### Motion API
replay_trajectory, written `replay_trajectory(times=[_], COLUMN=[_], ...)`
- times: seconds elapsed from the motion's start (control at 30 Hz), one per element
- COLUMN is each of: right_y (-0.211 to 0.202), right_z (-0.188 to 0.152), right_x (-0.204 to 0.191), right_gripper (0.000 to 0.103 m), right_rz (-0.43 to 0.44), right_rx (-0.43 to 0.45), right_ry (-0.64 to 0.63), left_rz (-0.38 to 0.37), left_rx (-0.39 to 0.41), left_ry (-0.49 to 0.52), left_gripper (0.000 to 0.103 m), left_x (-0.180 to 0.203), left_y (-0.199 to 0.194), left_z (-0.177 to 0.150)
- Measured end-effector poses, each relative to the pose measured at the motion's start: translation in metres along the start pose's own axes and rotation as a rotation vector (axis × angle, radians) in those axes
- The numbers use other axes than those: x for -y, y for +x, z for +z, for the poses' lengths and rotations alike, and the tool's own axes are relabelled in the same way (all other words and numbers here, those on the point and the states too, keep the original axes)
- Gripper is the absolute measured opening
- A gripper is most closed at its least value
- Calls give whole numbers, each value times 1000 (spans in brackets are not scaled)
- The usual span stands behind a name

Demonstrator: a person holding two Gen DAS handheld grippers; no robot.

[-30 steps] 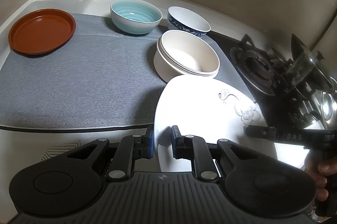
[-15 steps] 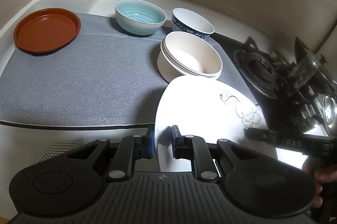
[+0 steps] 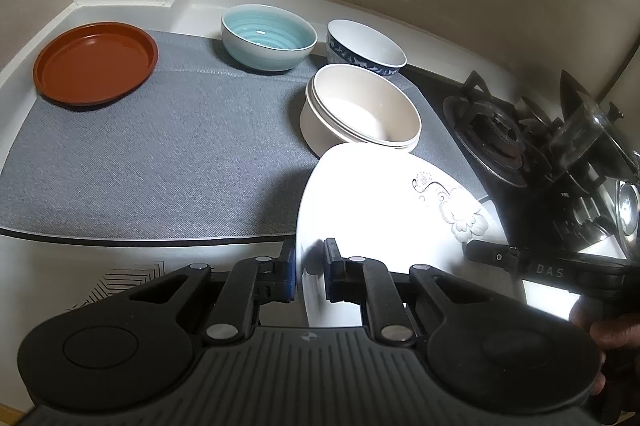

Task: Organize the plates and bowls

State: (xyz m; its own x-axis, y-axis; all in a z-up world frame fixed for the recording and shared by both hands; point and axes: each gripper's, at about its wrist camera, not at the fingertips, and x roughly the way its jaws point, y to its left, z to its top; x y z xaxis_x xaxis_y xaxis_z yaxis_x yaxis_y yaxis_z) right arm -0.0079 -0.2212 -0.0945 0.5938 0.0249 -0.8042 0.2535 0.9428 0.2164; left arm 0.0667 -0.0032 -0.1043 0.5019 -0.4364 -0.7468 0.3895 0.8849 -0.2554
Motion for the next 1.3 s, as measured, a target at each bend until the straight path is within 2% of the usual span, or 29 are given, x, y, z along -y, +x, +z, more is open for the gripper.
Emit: replay_trajectory(times=[0.97,1.3], right_y=[2,3], right_z=[-10,-13], right_x=[-17,-29], right_gripper=[27,27], right_rz=[-81,-138], right_rx=[80,102], right_ry=[-150,-250], left_rz=[26,31], left_rx=[-2,-5], left_ry=[19,26], left_gripper=[13,13], left_x=[4,5], left_y=[-6,-6], left_z=[-1,-1])
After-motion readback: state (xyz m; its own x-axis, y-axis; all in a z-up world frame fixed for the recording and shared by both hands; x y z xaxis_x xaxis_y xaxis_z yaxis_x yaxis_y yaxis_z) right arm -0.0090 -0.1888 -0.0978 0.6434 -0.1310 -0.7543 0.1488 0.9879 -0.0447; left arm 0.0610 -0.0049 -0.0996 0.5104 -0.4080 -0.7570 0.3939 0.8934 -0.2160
